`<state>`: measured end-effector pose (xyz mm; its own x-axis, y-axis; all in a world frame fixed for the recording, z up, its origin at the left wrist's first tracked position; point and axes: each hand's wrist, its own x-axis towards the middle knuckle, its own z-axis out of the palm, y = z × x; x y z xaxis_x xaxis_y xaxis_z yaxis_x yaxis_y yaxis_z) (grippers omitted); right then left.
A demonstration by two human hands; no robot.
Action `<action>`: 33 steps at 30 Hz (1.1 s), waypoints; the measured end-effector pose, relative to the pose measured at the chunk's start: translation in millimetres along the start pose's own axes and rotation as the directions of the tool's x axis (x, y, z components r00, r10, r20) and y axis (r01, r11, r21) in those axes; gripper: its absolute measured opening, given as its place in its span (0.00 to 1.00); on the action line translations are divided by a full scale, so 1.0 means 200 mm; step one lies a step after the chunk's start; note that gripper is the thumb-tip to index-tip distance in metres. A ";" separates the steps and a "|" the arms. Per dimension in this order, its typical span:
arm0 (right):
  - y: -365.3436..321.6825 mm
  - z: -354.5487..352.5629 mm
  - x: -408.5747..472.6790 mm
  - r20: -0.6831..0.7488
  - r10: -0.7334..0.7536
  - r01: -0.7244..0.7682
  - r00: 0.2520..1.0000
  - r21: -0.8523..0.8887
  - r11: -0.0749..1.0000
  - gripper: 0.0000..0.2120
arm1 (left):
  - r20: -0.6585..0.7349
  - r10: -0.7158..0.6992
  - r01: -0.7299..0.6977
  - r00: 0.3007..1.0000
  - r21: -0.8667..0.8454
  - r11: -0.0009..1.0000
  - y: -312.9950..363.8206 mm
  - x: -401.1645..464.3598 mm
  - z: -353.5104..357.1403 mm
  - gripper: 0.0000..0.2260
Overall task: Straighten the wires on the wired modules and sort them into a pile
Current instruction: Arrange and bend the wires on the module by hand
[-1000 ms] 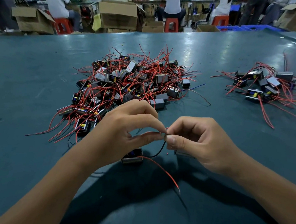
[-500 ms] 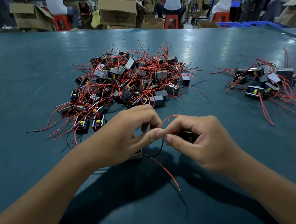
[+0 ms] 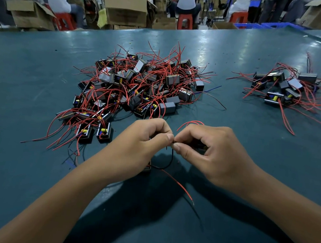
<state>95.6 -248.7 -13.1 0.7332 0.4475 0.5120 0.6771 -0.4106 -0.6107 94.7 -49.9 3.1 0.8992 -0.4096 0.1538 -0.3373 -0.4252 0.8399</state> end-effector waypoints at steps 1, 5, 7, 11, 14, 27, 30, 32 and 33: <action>0.00 0.00 0.00 -0.002 -0.003 0.003 1.000 0.000 1.000 0.02 | -0.001 -0.012 0.012 1.000 -0.039 0.999 0.00 0.00 0.00 0.11; 0.02 -0.02 0.01 -0.051 0.035 -0.037 0.998 -0.028 0.999 0.03 | -0.058 0.029 -0.032 0.998 -0.058 0.998 -0.01 0.01 0.02 0.09; 0.05 -0.03 0.02 -0.090 0.095 -0.099 0.991 -0.050 0.994 0.04 | -0.098 0.091 -0.090 0.991 0.020 0.996 -0.01 0.01 0.00 0.06; 0.11 -0.02 0.02 -0.143 0.206 -0.216 0.968 -0.060 0.974 0.04 | 0.055 0.102 -0.112 0.993 0.226 0.968 -0.05 0.00 -0.11 0.05; 0.11 -0.02 0.03 -0.155 0.238 -0.250 0.959 -0.066 0.966 0.05 | 0.211 0.035 -0.113 0.977 0.370 0.922 -0.06 -0.01 -0.16 0.11; 0.14 -0.26 0.08 -0.088 0.162 -0.151 0.983 0.119 0.981 0.15 | 0.183 0.256 -0.314 0.949 0.478 0.820 0.00 -0.03 0.06 0.14; 0.14 -0.32 0.07 0.002 0.075 -0.075 0.997 0.053 0.996 0.10 | 0.230 0.235 -0.324 0.944 0.528 0.785 -0.01 -0.03 0.07 0.11; 0.14 -0.32 0.06 0.151 0.015 -0.002 0.988 -0.087 0.996 0.08 | 0.236 0.234 -0.327 0.943 0.534 0.779 -0.02 -0.02 0.06 0.09; 0.14 -0.31 0.06 0.212 -0.011 0.044 0.977 -0.153 0.987 0.09 | 0.234 0.233 -0.324 0.944 0.526 0.786 -0.03 -0.01 0.06 0.07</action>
<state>127.6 -304.6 14.0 0.6957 0.6101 0.3792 0.7106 -0.5070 -0.4879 90.6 -56.0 -7.7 0.7053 -0.6742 0.2191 -0.7032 -0.6263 0.3364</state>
